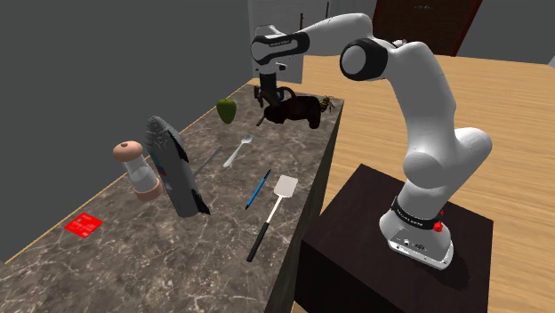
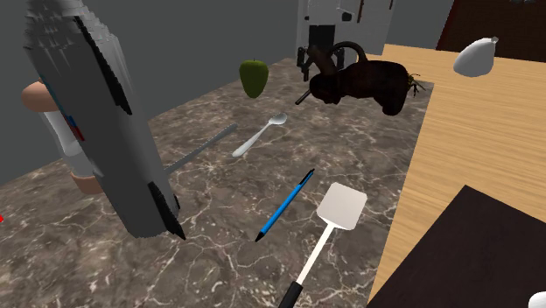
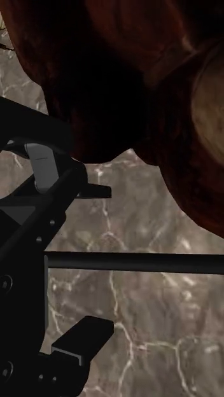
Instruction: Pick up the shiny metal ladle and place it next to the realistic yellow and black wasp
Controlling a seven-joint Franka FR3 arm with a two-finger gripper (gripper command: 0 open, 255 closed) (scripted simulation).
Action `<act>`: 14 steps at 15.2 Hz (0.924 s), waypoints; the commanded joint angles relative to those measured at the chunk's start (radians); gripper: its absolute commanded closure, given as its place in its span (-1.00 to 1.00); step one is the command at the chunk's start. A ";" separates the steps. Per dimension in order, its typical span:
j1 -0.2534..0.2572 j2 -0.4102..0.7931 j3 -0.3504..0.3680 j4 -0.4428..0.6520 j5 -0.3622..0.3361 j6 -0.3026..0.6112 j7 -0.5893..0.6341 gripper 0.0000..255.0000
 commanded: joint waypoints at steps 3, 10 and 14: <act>0.004 0.006 -0.001 0.043 0.000 -0.038 -0.001 -1.00; 0.021 0.037 -0.003 0.191 -0.002 -0.154 -0.008 -1.00; 0.021 0.037 -0.003 0.191 -0.002 -0.155 -0.008 -1.00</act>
